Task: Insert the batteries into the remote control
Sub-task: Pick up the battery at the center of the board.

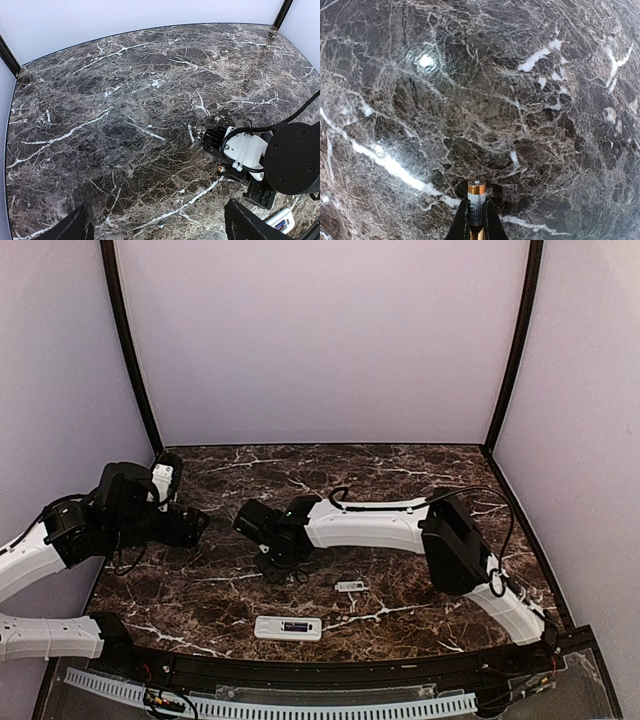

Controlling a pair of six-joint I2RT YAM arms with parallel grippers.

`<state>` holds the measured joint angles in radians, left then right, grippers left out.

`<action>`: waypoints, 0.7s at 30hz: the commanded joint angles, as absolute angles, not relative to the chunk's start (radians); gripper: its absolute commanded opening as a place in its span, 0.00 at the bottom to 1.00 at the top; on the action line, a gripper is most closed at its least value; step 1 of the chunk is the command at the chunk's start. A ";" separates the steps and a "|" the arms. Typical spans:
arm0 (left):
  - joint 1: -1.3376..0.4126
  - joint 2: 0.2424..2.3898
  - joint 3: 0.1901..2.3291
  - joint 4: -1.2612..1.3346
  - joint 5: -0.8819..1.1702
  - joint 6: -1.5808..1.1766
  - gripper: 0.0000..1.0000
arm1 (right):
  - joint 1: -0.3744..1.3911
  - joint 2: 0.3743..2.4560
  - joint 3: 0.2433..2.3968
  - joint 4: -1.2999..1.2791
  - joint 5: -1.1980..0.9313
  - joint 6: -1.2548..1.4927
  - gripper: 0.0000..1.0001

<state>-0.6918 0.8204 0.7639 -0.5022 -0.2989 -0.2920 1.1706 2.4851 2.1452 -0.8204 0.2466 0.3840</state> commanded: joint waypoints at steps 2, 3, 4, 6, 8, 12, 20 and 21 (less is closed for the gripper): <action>-0.685 0.804 0.750 -0.500 -0.296 -0.291 0.89 | 1.148 2.443 2.093 -0.840 0.223 0.376 0.00; -0.685 0.803 0.751 -0.499 -0.292 -0.291 0.89 | 1.143 2.425 2.083 -0.826 0.218 0.368 0.00; -0.685 0.802 0.751 -0.497 -0.290 -0.288 0.89 | 1.139 2.404 2.073 -0.809 0.211 0.355 0.00; -0.685 0.792 0.748 -0.489 -0.284 -0.283 0.89 | 1.131 2.354 2.054 -0.773 0.182 0.336 0.00; -0.686 0.777 0.744 -0.480 -0.283 -0.276 0.87 | 1.125 2.292 2.031 -0.726 0.152 0.322 0.00; -0.685 0.698 0.728 -0.428 -0.259 -0.263 0.85 | 1.122 2.126 1.931 -0.557 0.079 0.288 0.00; -0.687 0.440 0.604 -0.118 -0.024 -0.217 0.71 | 1.135 1.827 1.725 -0.037 -0.051 0.308 0.00; -0.688 0.430 0.594 -0.094 0.008 -0.198 0.70 | 1.142 1.817 1.726 -0.010 -0.050 0.306 0.00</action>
<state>-0.6918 0.4900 0.6395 -0.2886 -0.1532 -0.2489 1.1221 1.8523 1.7664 -0.2749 0.0002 0.3092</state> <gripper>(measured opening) 0.716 0.050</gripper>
